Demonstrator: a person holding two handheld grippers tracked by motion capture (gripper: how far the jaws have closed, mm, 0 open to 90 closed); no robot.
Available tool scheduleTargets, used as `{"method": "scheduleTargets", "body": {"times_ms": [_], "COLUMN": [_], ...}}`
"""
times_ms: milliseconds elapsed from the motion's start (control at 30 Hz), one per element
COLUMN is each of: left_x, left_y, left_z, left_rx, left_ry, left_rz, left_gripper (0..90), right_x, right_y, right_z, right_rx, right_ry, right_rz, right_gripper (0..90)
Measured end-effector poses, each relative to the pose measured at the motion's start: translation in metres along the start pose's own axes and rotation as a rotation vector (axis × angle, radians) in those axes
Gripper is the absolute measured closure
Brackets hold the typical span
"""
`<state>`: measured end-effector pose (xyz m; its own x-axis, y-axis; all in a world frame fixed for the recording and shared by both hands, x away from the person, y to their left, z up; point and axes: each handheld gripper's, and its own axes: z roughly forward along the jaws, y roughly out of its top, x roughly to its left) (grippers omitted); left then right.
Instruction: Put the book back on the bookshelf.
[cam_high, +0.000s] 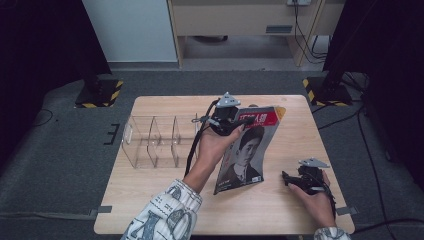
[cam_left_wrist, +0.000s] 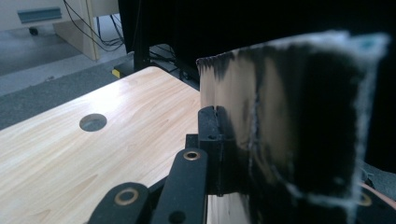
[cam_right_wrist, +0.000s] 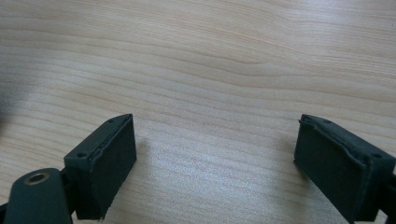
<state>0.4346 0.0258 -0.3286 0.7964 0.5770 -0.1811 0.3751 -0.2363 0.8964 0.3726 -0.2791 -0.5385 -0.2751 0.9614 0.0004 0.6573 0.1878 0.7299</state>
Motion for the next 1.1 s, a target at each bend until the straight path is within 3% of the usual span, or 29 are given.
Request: {"method": "scheduleTargets", "body": {"times_ms": [433,1100], "left_x": [0.006,0.007], "left_y": [0.015,0.017], "left_z": [-0.025,-0.043], "left_rx": [-0.049,-0.062], "left_ry": [0.023,0.030], "left_rz": [-0.006,-0.005], "left_gripper": [86.6,86.6], "right_x": [0.000,0.000], "right_y": [0.000,0.000], "right_z": [0.001,0.000], "right_rx": [-0.003,-0.002], "right_ry": [-0.005,-0.005], "right_rz": [0.003,0.005], "right_gripper": [12.6,12.6]}}
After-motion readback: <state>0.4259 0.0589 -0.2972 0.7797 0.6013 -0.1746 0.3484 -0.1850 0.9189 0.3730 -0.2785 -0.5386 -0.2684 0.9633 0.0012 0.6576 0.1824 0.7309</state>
